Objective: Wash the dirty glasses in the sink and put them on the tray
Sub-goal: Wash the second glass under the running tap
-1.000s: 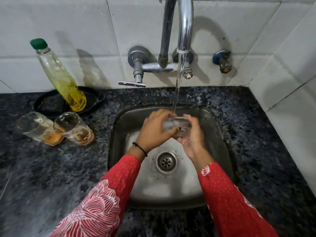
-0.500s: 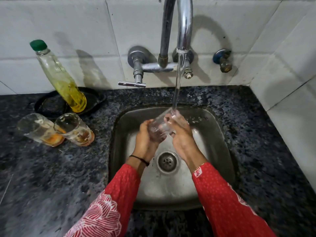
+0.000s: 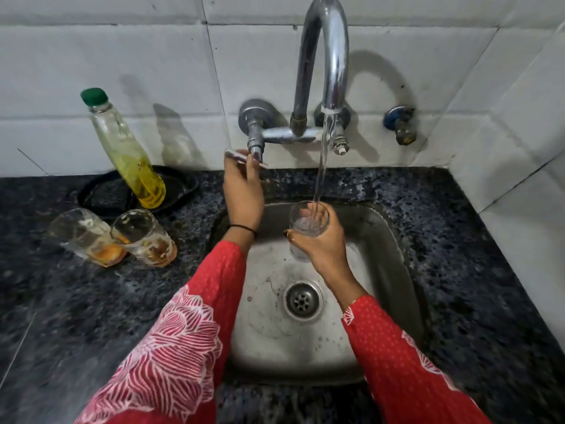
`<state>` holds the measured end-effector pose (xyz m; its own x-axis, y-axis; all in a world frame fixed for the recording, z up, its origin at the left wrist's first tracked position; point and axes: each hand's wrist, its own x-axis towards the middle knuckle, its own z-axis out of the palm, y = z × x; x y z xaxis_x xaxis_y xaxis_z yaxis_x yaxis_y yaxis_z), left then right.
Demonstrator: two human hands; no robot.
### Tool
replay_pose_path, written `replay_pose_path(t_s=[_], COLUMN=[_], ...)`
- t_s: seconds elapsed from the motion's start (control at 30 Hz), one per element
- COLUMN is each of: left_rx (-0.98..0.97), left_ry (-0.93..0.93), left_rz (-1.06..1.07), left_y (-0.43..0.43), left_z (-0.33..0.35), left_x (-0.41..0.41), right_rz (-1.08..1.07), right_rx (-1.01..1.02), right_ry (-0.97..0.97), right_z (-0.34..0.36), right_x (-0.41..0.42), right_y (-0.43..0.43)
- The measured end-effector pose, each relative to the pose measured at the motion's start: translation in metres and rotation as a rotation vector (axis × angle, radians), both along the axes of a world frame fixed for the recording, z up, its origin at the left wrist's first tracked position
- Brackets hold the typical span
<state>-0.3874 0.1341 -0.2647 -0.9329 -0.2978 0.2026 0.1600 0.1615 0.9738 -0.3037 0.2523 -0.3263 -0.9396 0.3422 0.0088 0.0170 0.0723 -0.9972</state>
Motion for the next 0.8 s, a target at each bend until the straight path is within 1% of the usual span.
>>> replay_pose_path(t_s=[0.07,0.1,0.17,0.23,0.3,0.33,0.4,0.47,0.5,0.53,0.57,0.63,0.73,0.8], left_rx=[-0.381,-0.51,-0.63,-0.659,-0.621,-0.575,-0.507,-0.503,-0.502,-0.485,-0.446,-0.321,-0.109,-0.052], left_ry=[0.133,0.154,0.129,0.125,0.099,0.06,-0.029,-0.071,-0.084,-0.102,-0.129,-0.192,-0.306,-0.315], left_rz=[0.024,0.025,0.013,-0.021,-0.081,-0.136,-0.319,-0.527,-0.611,-0.668,-0.712,-0.755,-0.682,-0.596], left_y=[-0.003,-0.006,-0.011,-0.016,-0.019,-0.02,-0.028,-0.037,-0.04,-0.043,-0.045,-0.046,-0.054,-0.06], left_z=[-0.001,0.001,0.008,0.009,-0.002,-0.012,-0.038,-0.064,-0.07,-0.072,-0.071,-0.063,-0.054,-0.044], left_x=[-0.001,-0.002,-0.002,-0.001,0.011,0.021,0.048,0.076,0.09,0.105,0.116,0.135,0.151,0.158], right_rz=[-0.002,-0.007,-0.033,-0.069,-0.116,-0.149,-0.234,-0.247,-0.239,-0.234,-0.232,-0.166,-0.06,-0.05], right_rx=[-0.012,-0.019,-0.017,-0.056,-0.154,-0.237,-0.521,-0.838,-0.93,-0.968,-0.976,-0.916,-0.775,-0.693], right_ry=[-0.002,0.0,0.019,0.043,-0.006,-0.058,-0.249,-0.44,-0.499,-0.544,-0.579,-0.619,-0.649,-0.608], right_z=[0.002,0.003,0.008,0.014,0.015,0.013,0.007,0.005,0.005,0.004,0.003,0.005,0.013,0.02], right_x=[0.0,0.0,0.003,0.008,0.014,0.018,0.027,0.037,0.04,0.045,0.049,0.058,0.069,0.074], right_y=[-0.002,-0.004,-0.006,-0.007,-0.008,-0.009,-0.016,-0.023,-0.026,-0.028,-0.03,-0.036,-0.047,-0.056])
